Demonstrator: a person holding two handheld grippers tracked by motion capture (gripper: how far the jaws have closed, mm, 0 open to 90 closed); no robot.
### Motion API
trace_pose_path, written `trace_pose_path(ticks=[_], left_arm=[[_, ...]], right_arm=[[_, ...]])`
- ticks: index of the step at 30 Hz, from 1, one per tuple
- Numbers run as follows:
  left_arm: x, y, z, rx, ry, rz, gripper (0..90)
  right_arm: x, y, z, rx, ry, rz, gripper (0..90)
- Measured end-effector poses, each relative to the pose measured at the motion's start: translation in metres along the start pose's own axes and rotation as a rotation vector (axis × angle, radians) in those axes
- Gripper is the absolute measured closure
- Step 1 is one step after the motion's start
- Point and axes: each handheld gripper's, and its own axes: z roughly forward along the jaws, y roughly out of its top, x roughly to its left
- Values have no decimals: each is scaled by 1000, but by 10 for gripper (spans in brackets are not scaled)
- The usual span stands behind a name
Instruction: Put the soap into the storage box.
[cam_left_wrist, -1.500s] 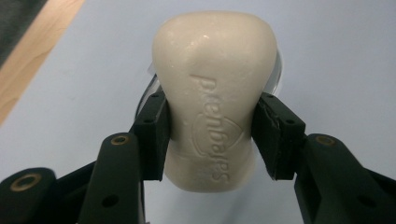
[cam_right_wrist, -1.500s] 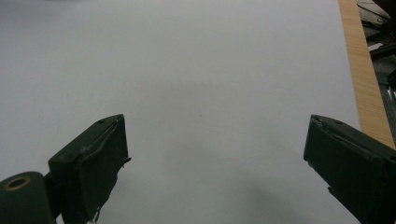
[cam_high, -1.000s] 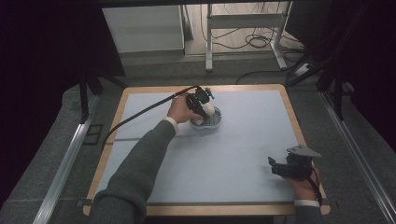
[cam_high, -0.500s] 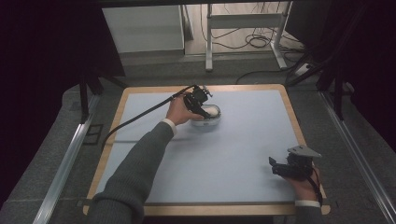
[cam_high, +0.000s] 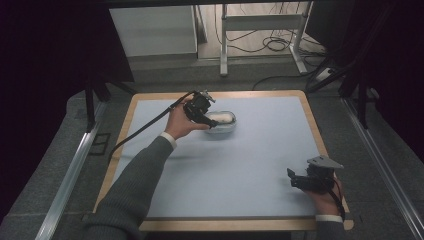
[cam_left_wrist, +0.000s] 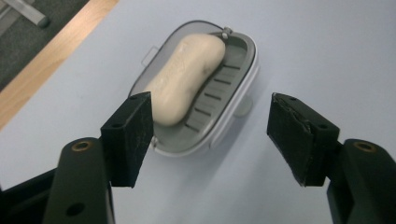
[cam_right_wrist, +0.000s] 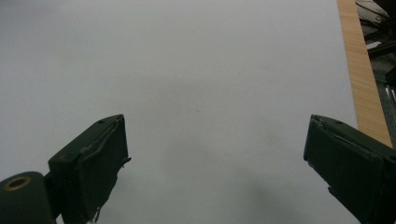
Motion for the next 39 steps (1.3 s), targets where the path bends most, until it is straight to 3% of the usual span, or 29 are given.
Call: trace_pose_path(ticks=[7, 12, 19, 27, 31, 34, 37, 39], left_arm=[[-8, -33, -15, -67, -21, -39, 313], [-17, -60, -21, -83, -12, -61, 312], [-28, -103, -28, -78, -2, -93, 309], [-35, -153, -34, -107, -23, -181, 306], [-39, -176, -35, -107, -10, -214, 305], [-43, -192, -33, -90, 24, -225, 307], [-46, -207, -33, -104, 24, -262, 306], [-47, -212, -31, -76, 22, -258, 308]], right_arm=[[-1, 0, 1, 2, 0, 1, 60], [1, 0, 1, 1, 1, -3, 60], [2, 0, 1, 3, 3, -5, 60], [5, 2, 2, 3, 4, -12, 60], [5, 2, 2, 3, 4, -12, 60], [5, 1, 2, 5, 4, -11, 60], [6, 2, 2, 5, 5, -13, 60], [6, 2, 2, 6, 3, -16, 60]])
